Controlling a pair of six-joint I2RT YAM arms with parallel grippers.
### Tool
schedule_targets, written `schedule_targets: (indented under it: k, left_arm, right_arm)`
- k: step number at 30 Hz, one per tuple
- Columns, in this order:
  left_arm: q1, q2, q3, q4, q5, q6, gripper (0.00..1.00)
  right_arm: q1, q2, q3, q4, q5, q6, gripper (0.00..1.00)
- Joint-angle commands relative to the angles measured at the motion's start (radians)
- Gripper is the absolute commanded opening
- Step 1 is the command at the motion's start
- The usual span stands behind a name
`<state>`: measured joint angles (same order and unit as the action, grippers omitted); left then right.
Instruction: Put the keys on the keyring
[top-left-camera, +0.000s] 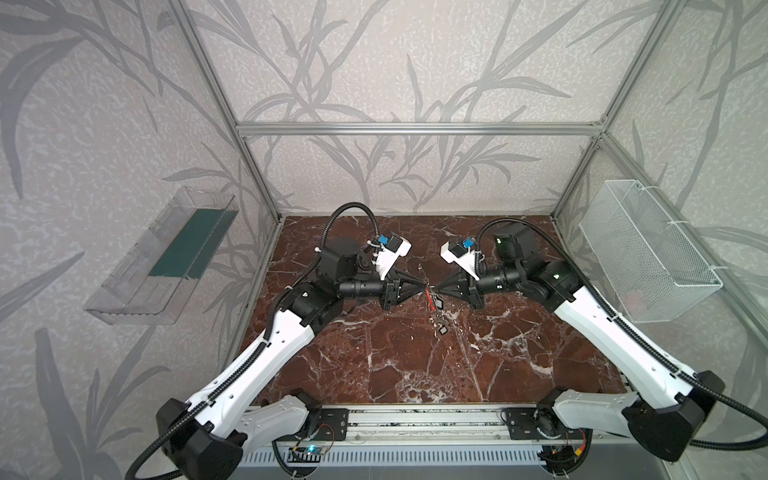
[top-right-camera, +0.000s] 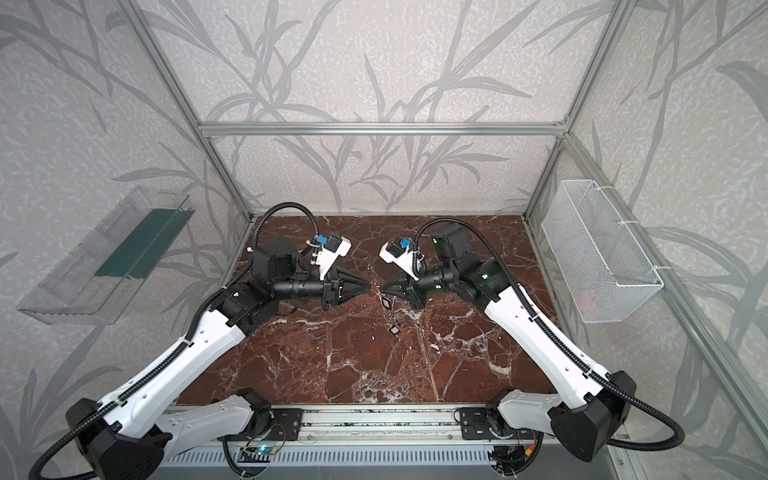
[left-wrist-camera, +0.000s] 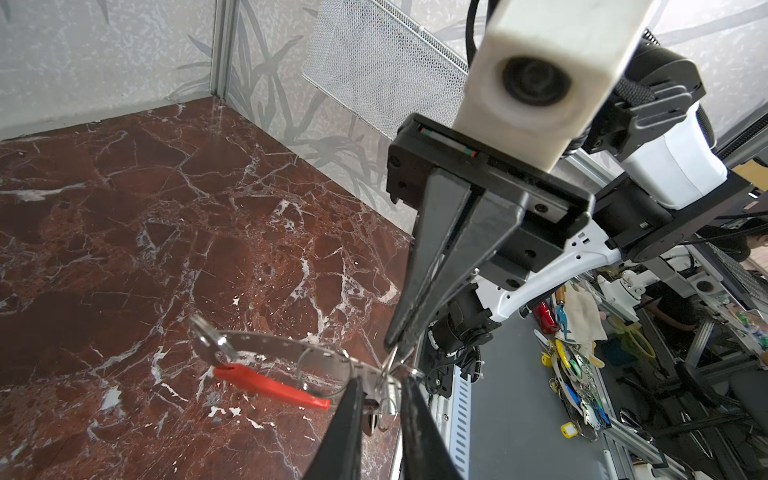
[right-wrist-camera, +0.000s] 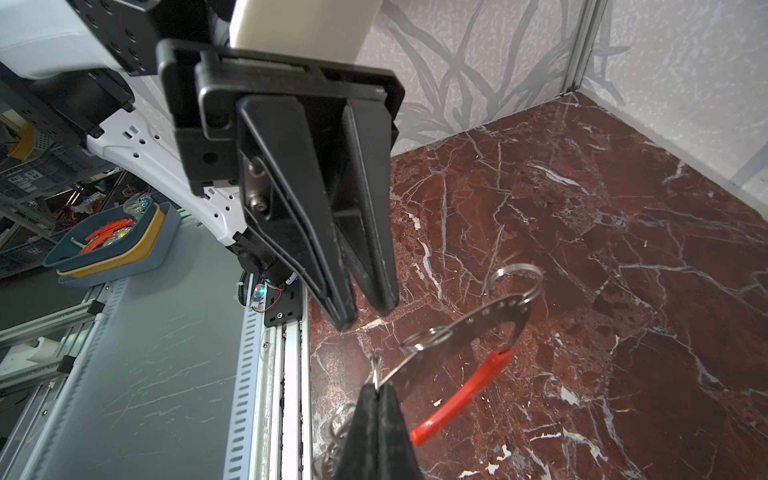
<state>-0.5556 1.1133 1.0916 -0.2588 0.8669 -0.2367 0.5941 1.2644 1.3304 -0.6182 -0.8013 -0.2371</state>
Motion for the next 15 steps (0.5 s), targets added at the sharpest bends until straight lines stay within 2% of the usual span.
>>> schedule_targets:
  k: [1, 15]
  left_arm:
    - [-0.002, 0.006, 0.031, 0.005, 0.028, 0.008, 0.20]
    - [-0.013, 0.043, 0.047, 0.005, 0.061, 0.003, 0.14]
  right_arm:
    - [0.010, 0.004, 0.038, 0.008, -0.007, -0.004, 0.00]
    - [0.017, 0.024, 0.050, 0.017, -0.008, -0.004, 0.00]
